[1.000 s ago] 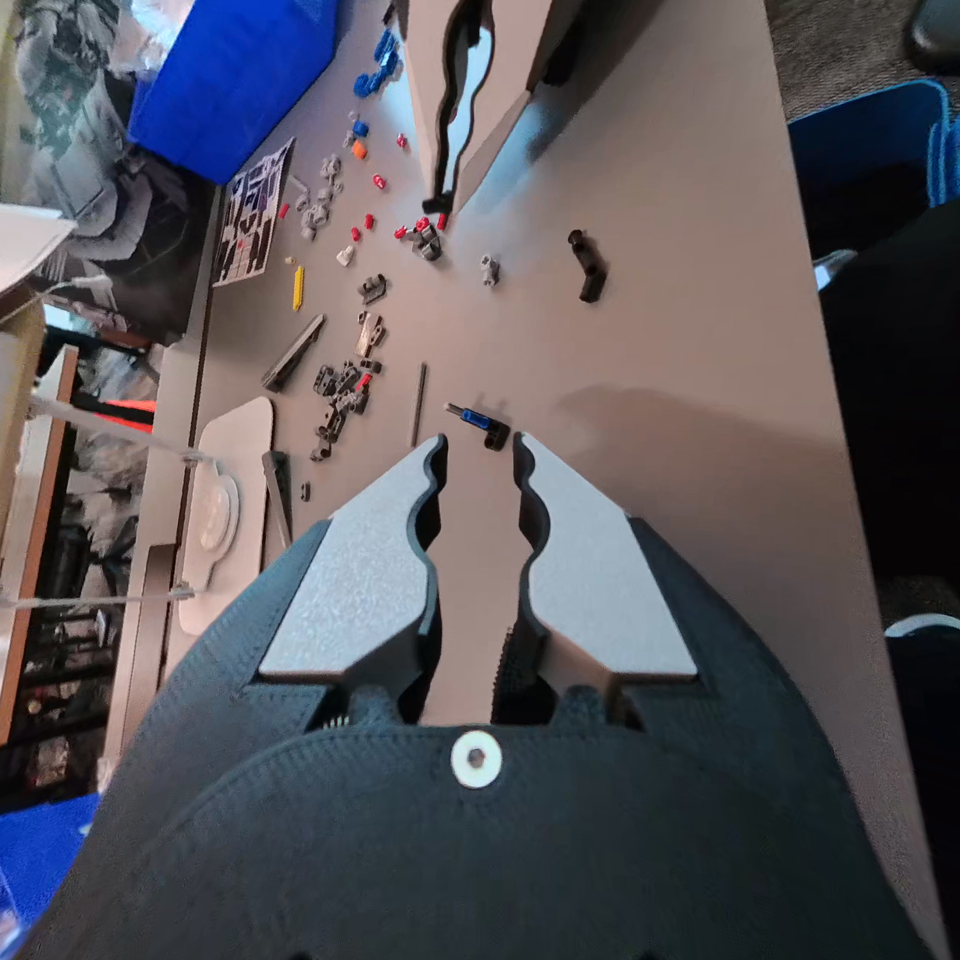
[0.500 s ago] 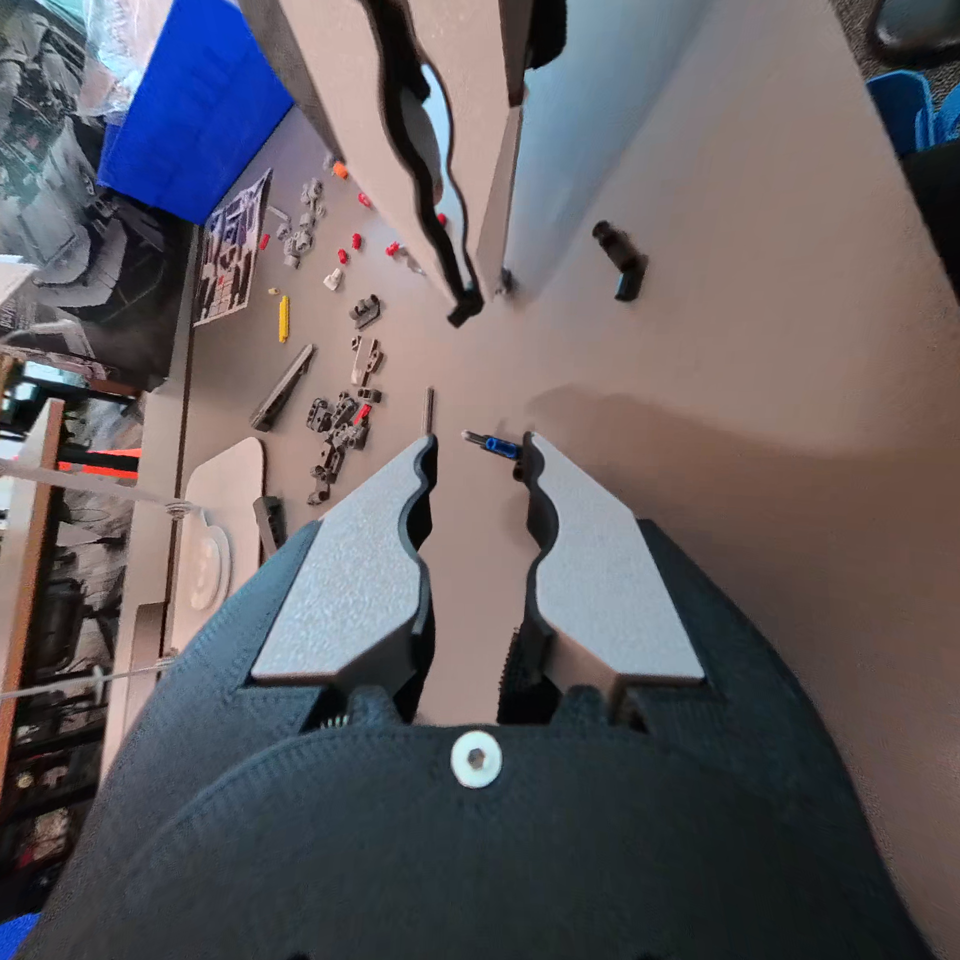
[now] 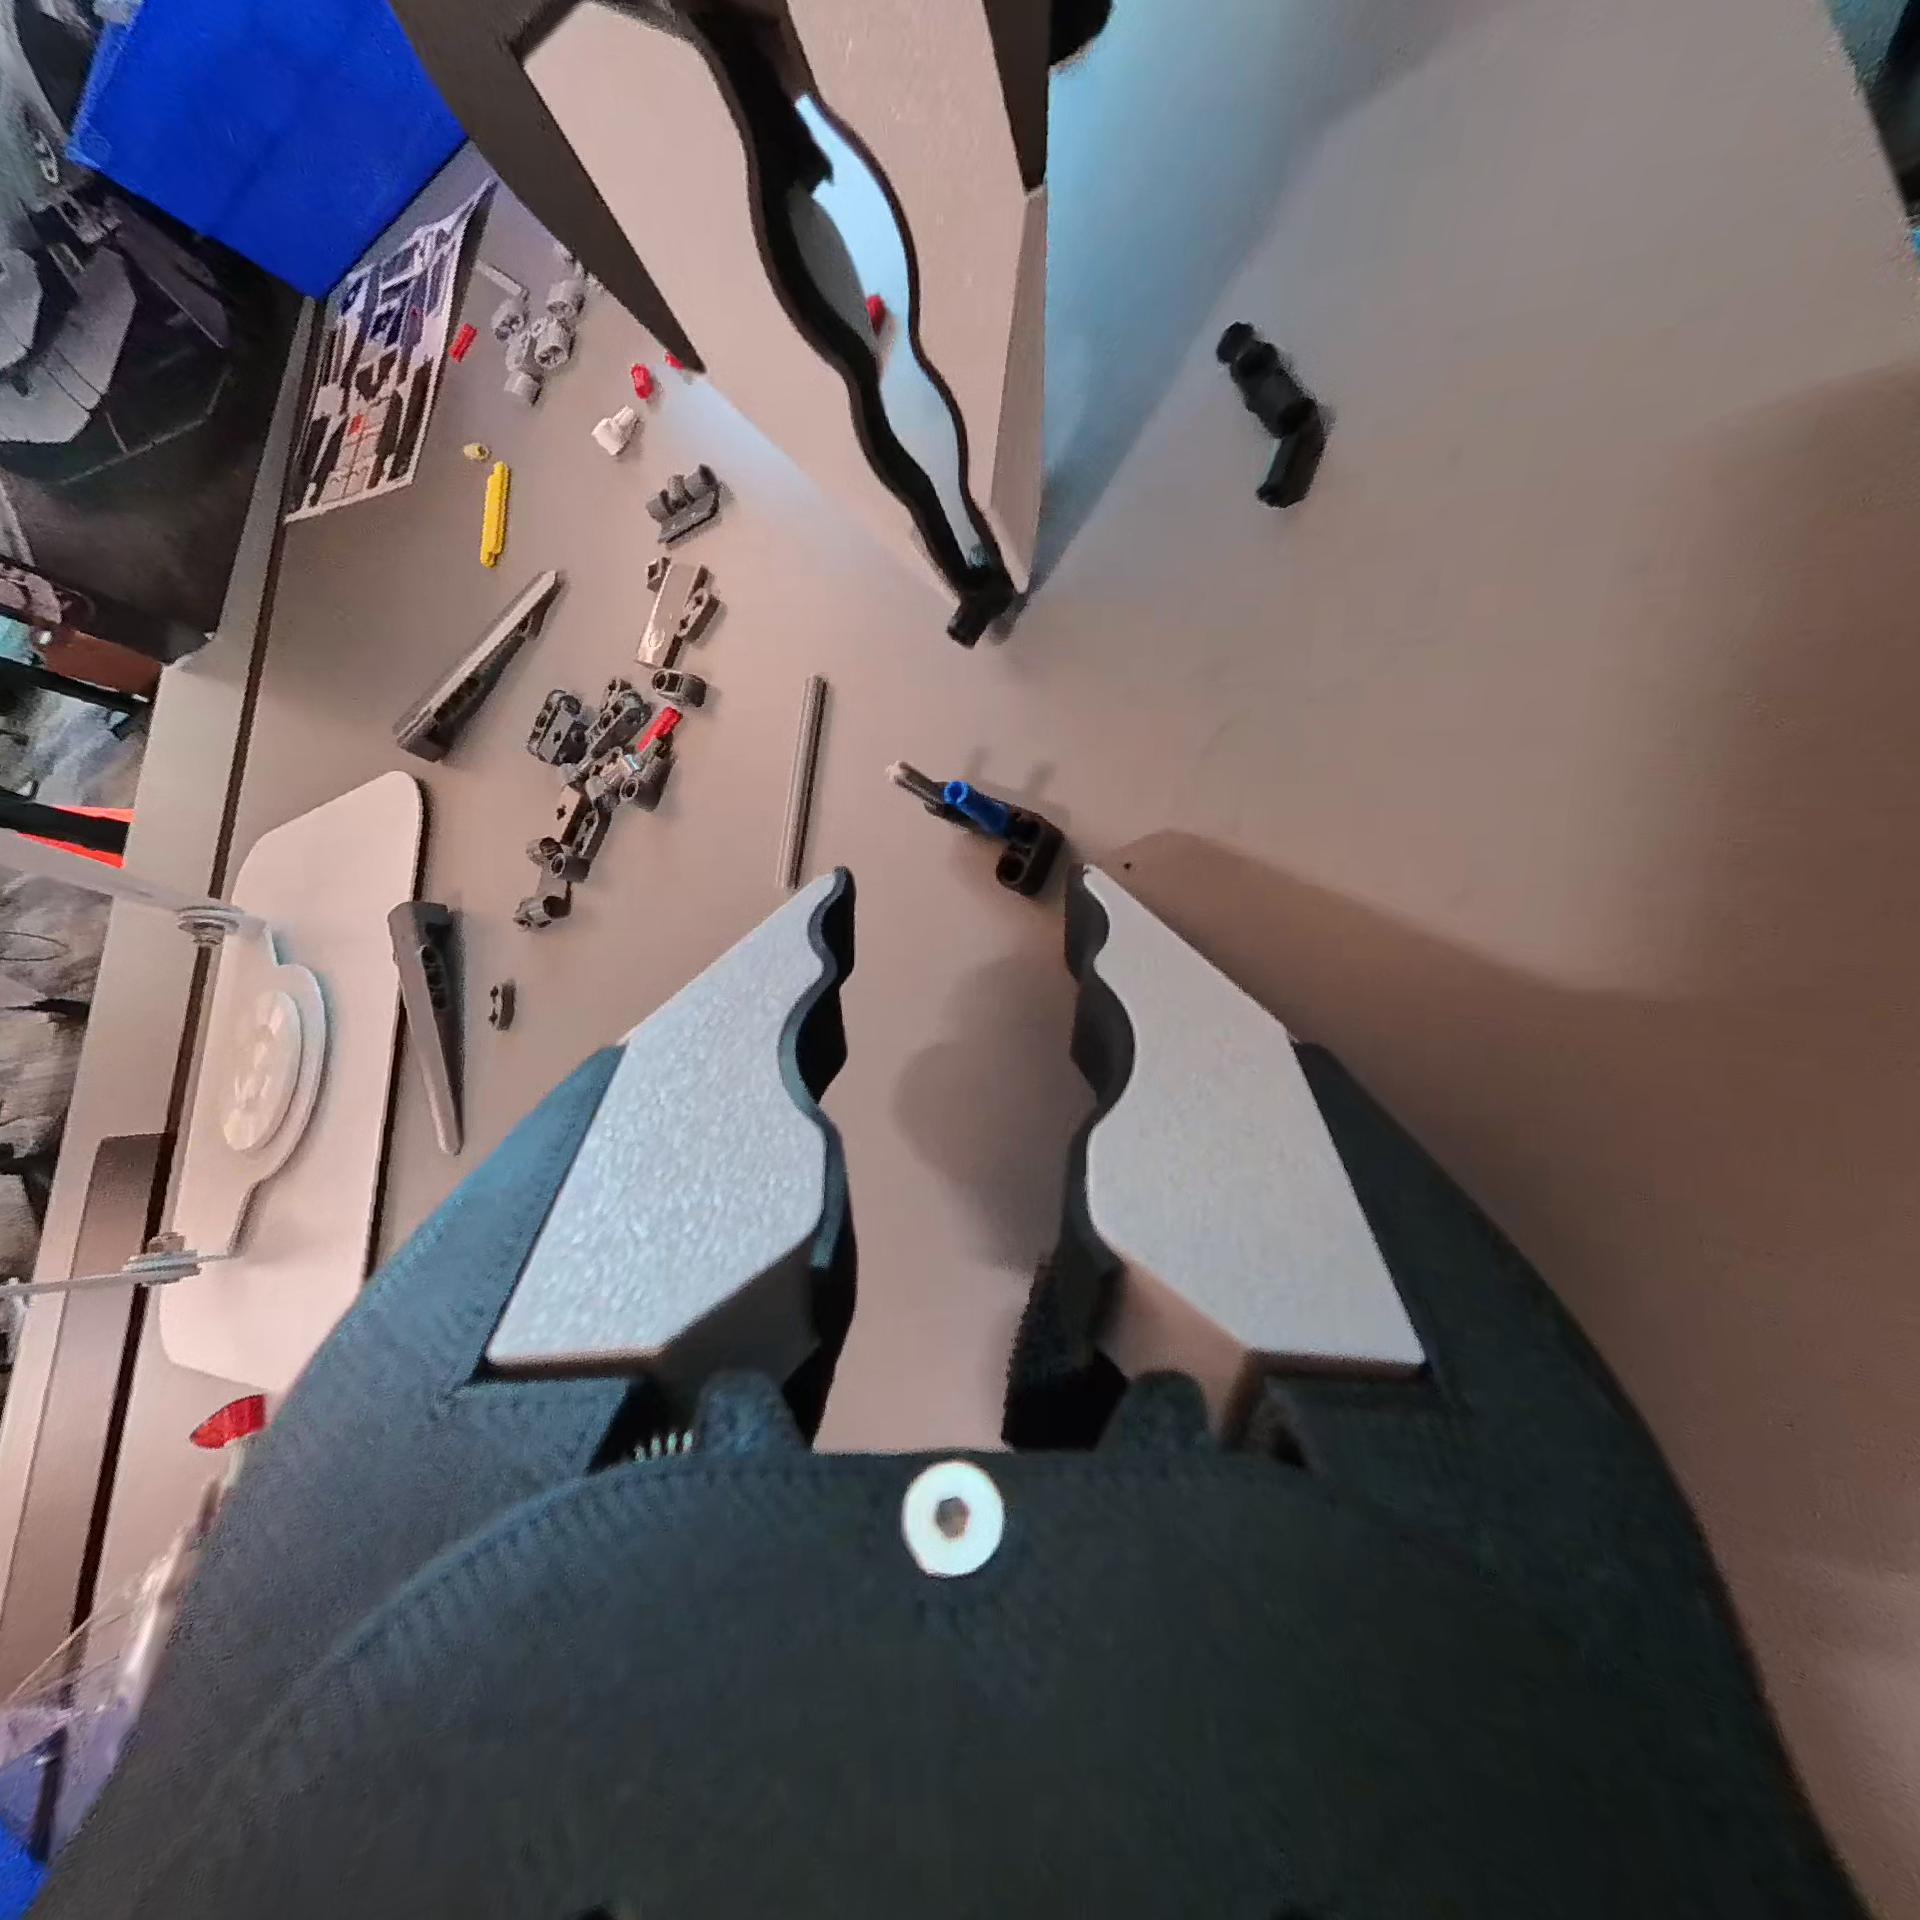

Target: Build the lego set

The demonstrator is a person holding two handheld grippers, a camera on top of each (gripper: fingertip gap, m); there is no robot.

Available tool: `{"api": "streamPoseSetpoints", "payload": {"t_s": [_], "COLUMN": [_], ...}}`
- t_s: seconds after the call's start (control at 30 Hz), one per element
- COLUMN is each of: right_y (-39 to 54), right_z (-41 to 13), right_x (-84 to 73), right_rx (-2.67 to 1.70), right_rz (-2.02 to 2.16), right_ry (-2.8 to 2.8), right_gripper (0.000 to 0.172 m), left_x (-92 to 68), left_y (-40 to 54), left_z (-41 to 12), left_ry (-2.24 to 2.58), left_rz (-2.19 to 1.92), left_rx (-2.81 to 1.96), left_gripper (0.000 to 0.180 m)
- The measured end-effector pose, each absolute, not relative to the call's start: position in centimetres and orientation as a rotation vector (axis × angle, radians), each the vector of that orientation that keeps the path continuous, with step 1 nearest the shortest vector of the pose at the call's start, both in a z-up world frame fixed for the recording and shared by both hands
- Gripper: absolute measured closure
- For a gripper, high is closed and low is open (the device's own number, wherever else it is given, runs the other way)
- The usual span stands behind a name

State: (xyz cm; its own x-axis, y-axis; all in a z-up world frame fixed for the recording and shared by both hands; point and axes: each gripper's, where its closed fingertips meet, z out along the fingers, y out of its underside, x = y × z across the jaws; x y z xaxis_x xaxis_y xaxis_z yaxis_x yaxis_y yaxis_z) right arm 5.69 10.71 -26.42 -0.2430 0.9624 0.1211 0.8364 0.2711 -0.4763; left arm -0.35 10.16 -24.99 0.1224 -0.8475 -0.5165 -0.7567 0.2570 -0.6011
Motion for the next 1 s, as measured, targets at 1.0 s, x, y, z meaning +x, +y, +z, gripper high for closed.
{"api": "streamPoseSetpoints", "payload": {"t_s": [1.0], "right_y": [12.1], "right_z": [-20.5], "right_x": [9.2], "right_rx": [-1.585], "right_rz": [0.555], "right_ry": [-1.660], "right_gripper": [0.158], "left_x": [3.0], "left_y": [9.6], "left_z": [-22.4], "left_ry": [1.566], "left_rz": [-0.173], "left_rx": [-1.413], "left_gripper": [0.141]}}
